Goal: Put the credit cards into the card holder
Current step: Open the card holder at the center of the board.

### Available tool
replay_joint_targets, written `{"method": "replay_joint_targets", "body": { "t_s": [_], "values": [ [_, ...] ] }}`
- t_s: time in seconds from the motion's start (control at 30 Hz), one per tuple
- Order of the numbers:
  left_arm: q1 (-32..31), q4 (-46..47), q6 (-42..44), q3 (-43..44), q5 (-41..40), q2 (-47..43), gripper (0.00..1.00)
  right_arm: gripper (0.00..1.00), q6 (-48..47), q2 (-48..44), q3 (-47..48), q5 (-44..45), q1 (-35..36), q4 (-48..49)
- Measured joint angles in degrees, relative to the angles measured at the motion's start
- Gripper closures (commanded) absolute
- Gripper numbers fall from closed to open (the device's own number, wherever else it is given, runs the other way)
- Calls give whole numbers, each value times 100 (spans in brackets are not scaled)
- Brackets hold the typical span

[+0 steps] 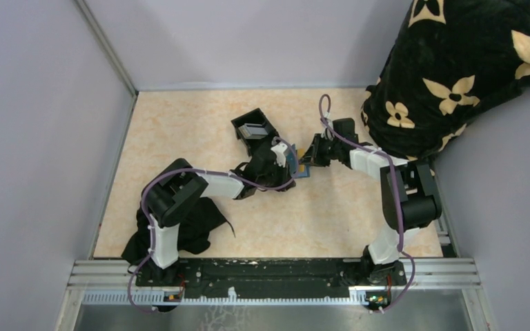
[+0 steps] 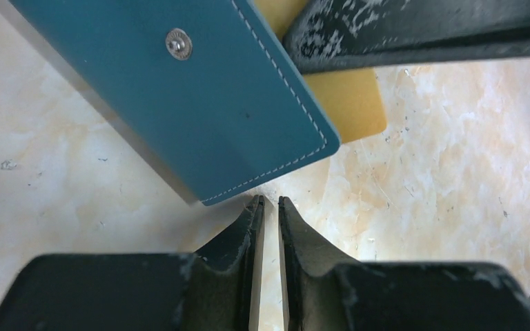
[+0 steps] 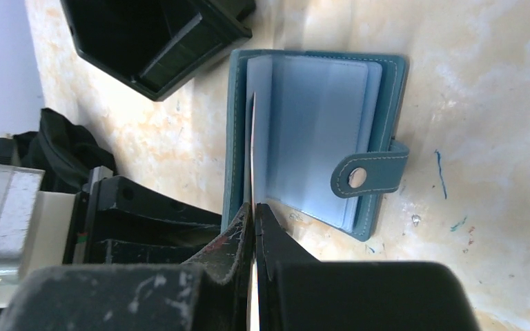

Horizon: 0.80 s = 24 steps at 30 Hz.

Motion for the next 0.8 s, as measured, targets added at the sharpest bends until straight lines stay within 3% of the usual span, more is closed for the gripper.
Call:
{"method": "replay_joint_targets", "body": {
  "t_s": [0.23,0.43,0.6,0.8],
  "values": [
    [0,-66,-52,-337,-35,-295,79,100,-118,39,59,260,133,-216],
    [-22,-789,-61,-824,-245,-1008,79,100,-157,39,162,433,164,-260],
    [-22,-1362,-68,-1099,-708,-1587,78,100,-164,39,229,487,219,-282],
    [-22,-1532,-57,-1036,-1449,-1657,78,100,-170,39,330,538,262,-339]
  ]
}}
